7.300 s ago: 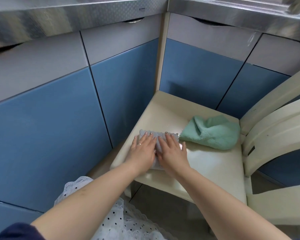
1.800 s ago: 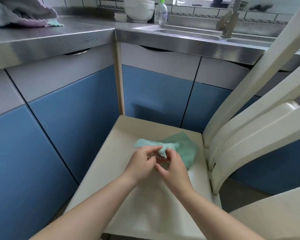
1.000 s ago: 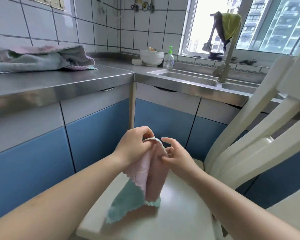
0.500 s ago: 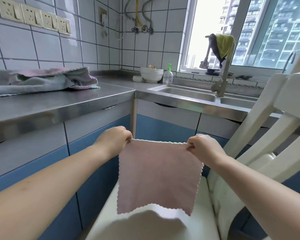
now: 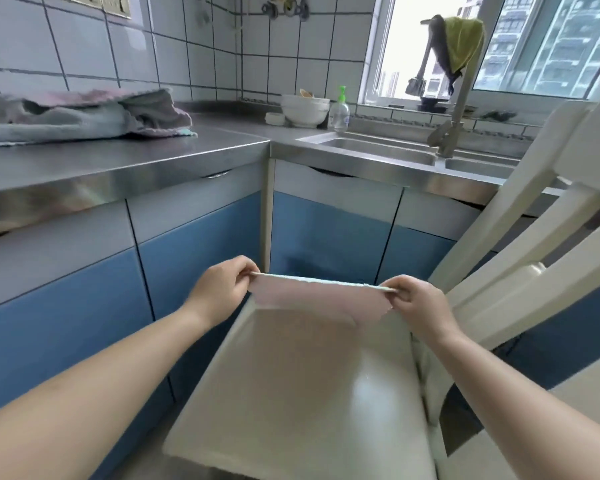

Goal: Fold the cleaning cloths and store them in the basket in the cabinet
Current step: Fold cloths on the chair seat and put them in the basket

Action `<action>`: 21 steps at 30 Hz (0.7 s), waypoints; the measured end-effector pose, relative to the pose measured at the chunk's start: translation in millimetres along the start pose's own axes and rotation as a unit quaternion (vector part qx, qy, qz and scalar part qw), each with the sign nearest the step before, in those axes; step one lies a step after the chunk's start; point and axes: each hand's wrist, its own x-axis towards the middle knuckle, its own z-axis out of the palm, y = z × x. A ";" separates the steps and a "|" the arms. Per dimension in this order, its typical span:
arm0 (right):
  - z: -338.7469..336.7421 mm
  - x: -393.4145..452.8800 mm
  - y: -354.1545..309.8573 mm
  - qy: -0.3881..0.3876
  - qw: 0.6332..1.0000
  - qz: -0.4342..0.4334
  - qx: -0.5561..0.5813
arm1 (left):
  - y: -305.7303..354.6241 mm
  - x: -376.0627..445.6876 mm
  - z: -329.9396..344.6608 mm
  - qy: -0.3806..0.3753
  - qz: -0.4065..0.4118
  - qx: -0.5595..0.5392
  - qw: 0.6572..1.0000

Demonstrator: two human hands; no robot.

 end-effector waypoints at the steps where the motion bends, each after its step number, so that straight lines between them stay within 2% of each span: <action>1: 10.4 -17.1 10.1 -0.023 1.000 -0.002 -0.014 | -9.7 -18.7 10.3 -0.020 -0.012 -0.002 1.000; 6: 60.1 -102.4 58.6 -0.125 0.990 0.028 -0.057 | -46.5 -103.5 51.0 -0.175 -0.036 0.043 0.983; 9: 80.3 -144.4 76.6 -0.186 0.979 0.047 -0.070 | -56.6 -139.9 59.4 -0.229 -0.047 0.056 0.971; 11: 86.4 -165.5 84.8 -0.203 0.975 0.037 -0.082 | -60.9 -155.7 60.7 -0.234 -0.058 0.042 0.970; 17: 82.0 -190.2 88.7 -0.173 0.982 0.041 -0.062 | -66.2 -182.7 65.8 -0.230 -0.105 -0.017 0.967; 21: 80.7 -177.0 77.6 -0.127 0.990 0.061 -0.005 | -65.7 -176.6 70.2 -0.156 -0.160 -0.074 0.972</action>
